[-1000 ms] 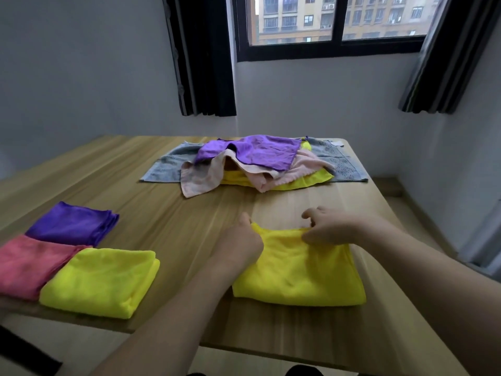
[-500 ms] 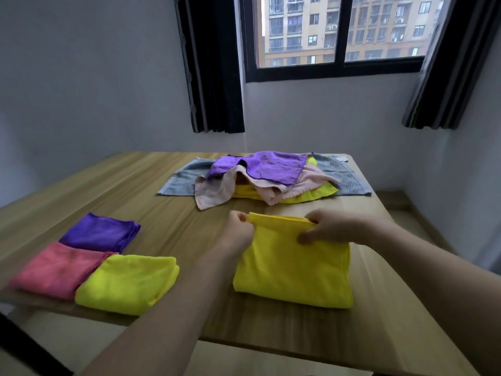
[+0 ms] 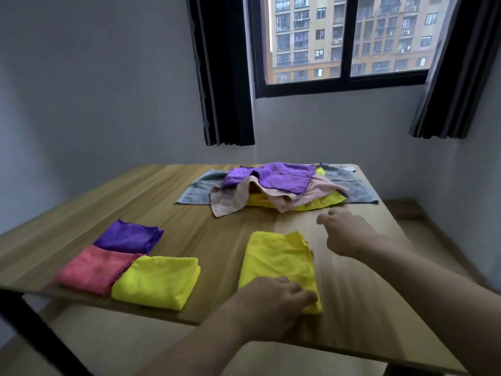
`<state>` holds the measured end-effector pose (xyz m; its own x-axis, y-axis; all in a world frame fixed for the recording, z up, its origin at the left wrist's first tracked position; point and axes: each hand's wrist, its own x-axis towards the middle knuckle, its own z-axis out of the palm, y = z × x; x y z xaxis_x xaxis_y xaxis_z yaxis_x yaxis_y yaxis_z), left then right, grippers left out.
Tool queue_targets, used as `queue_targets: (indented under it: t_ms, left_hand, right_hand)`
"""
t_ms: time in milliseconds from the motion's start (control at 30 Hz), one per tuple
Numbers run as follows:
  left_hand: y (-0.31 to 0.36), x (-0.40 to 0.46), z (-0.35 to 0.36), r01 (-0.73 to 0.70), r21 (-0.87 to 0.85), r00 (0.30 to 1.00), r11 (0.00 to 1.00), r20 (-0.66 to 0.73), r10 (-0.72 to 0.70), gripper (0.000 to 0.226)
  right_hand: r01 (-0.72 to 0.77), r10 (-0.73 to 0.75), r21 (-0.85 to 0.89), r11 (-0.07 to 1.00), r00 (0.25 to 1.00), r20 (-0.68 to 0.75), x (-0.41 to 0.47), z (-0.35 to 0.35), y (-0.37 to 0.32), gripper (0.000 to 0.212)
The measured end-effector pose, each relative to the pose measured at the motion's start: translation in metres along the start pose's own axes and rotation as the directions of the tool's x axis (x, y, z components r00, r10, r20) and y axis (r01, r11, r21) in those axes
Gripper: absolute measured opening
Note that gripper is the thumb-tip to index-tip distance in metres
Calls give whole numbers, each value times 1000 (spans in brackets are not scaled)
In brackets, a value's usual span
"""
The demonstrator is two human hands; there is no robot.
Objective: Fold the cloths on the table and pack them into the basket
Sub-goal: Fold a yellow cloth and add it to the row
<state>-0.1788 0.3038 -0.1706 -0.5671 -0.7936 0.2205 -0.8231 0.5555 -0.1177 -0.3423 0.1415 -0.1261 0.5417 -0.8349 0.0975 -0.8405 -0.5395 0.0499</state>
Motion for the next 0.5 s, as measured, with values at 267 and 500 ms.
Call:
queue_targets:
  t_ms: [267,500]
  left_hand:
    - [-28,-39,-1,434,-69,890,898,190,-416,40]
    - [-23,-34,-11,445,-43,889,894,141,-436,5]
  right_hand:
    - [337,-350,394,855,936,-41,-44,35,-28,26]
    - [171,-249,240,956,903,350,-38,16,-50,52]
